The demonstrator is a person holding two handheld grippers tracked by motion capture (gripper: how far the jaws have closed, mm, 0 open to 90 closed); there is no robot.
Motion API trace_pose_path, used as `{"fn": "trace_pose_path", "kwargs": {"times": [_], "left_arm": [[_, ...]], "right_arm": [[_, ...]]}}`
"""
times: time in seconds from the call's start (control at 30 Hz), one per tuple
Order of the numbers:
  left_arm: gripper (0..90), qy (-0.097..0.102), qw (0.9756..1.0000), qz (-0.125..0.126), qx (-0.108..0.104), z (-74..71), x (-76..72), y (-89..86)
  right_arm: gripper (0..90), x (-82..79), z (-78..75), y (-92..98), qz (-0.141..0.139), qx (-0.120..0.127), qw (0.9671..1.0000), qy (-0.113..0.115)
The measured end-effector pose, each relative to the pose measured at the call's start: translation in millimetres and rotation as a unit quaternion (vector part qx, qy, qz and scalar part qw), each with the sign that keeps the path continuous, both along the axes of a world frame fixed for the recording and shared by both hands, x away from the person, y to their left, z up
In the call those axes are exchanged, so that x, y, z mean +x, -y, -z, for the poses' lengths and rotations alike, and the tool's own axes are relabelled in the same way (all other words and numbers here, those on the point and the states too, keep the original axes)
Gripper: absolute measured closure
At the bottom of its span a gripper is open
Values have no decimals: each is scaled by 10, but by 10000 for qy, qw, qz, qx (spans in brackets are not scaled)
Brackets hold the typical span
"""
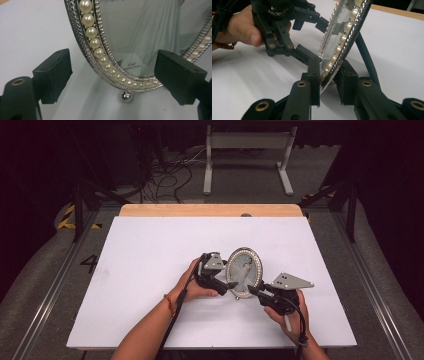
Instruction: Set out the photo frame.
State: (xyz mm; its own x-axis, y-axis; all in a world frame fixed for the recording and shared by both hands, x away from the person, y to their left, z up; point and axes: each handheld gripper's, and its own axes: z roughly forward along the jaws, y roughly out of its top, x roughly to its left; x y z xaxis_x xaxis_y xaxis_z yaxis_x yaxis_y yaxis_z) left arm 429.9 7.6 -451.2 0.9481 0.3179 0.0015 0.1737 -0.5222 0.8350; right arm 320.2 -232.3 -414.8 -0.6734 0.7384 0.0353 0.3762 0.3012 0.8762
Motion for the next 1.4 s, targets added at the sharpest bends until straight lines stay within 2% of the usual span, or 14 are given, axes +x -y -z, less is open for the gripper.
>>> {"fn": "trace_pose_path", "kwargs": {"times": [0.03, 0.17, 0.23, 0.37, 0.43, 0.53, 0.67, 0.8, 0.93, 0.97, 1.03, 1.13, 1.2, 1.4], "left_arm": [[153, -68, 9999, 84, -33, 9, 0, 4], [208, -85, 9992, 364, 106, 11, -39, 48], [208, -11, 9993, 331, 191, -2, -46, 45], [340, -117, 9994, 333, 5, -34, -26, -56], [343, -117, 9994, 320, 42, -42, -35, -63], [333, -65, 9994, 235, 241, -56, -65, -66], [353, -137, 9995, 180, 226, -70, -90, -116], [388, -11, 9991, 10, 417, -96, -179, -152], [384, -99, 9990, 38, 435, -119, -233, -229], [385, -9, 9990, 49, 440, -113, -265, -251], [383, -8, 9989, 54, 470, -108, -296, -273], [371, -80, 9994, 5, 323, -120, -308, -309], [359, -44, 9998, -22, 215, -120, -311, -327], [291, -51, 9998, -96, -174, -151, -267, -370]], "right_arm": [[744, -2, 2, 0, 8, -1, 10000, 4], [745, 4, 0, -1, -28, -23, 10000, 16], [744, 8, -3, -3, -36, -49, 10000, 16], [738, 24, 8, 24, 37, -20, 10000, -54], [740, 35, 11, 39, 22, -6, 10000, -77], [738, 54, 4, 23, 45, -50, 10000, -73], [739, 97, -11, 18, 17, -39, 9999, -155], [744, 161, -9, 38, -24, 38, 9996, -263], [741, 221, -4, 29, -24, 123, 9994, -335], [741, 233, -4, 23, 4, 142, 9993, -353], [738, 247, -2, 18, 8, 129, 9993, -347], [725, 255, 0, -11, 45, 101, 9995, -302], [696, 239, -3, -27, 148, 67, 9995, -260], [652, 103, -120, 59, 187, 121, 9997, 92]]}}
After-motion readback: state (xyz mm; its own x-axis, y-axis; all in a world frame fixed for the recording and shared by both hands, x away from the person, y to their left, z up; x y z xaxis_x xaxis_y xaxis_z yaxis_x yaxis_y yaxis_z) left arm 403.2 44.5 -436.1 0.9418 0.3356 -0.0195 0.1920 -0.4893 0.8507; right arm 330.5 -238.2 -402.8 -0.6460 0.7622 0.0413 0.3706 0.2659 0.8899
